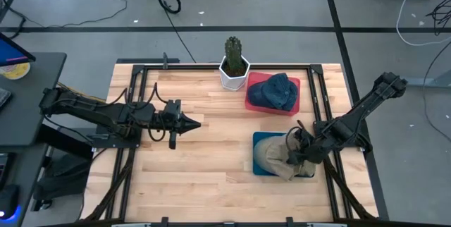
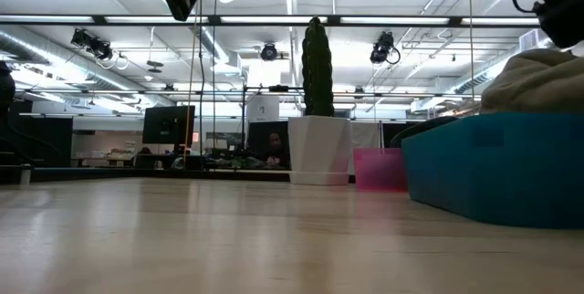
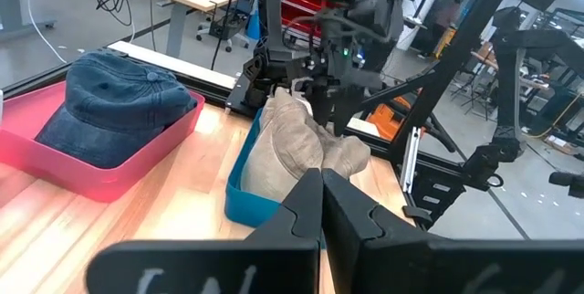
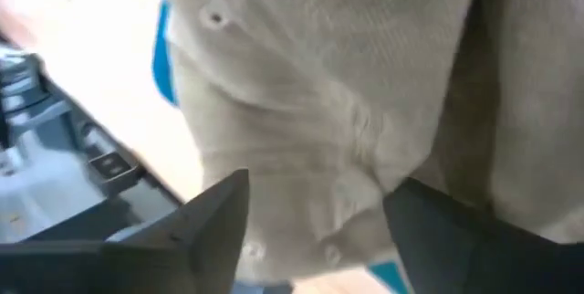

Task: Pick & Place hat
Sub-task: Put the brown cap into the blue bin, then return to Home Position

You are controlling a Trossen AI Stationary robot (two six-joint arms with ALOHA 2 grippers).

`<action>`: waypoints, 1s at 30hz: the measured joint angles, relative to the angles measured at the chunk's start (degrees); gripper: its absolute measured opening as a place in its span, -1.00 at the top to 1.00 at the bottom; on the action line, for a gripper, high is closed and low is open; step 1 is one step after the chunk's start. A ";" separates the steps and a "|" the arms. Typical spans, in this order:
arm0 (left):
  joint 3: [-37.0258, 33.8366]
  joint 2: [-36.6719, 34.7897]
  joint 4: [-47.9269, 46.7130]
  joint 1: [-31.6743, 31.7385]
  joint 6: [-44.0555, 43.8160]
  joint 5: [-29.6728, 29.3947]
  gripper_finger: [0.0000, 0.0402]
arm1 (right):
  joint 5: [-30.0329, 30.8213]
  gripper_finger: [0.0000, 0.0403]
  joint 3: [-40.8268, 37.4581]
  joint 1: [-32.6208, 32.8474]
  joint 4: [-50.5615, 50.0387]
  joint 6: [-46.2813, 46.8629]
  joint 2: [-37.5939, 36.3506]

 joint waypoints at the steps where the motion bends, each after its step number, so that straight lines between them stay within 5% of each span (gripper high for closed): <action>1: 0.00 -0.02 -0.03 0.00 0.00 0.00 0.98 | -0.56 -0.31 0.02 0.00 -0.13 -0.06 -1.06; 7: 0.00 0.00 0.00 -0.02 0.94 0.00 0.98 | -4.93 -0.48 0.07 0.02 -3.57 0.43 -8.67; 15: 0.00 0.00 -0.01 0.00 1.05 0.00 0.98 | -4.16 -0.39 0.09 2.53 -10.22 5.15 -17.24; 23: 0.00 -0.01 -0.01 -0.01 0.91 -3.04 0.98 | -0.03 -0.09 1.50 3.76 -12.45 4.25 -19.73; 30: 0.00 0.00 0.04 1.66 0.57 -4.11 0.98 | 7.47 0.37 12.60 3.72 -19.99 -4.03 -19.13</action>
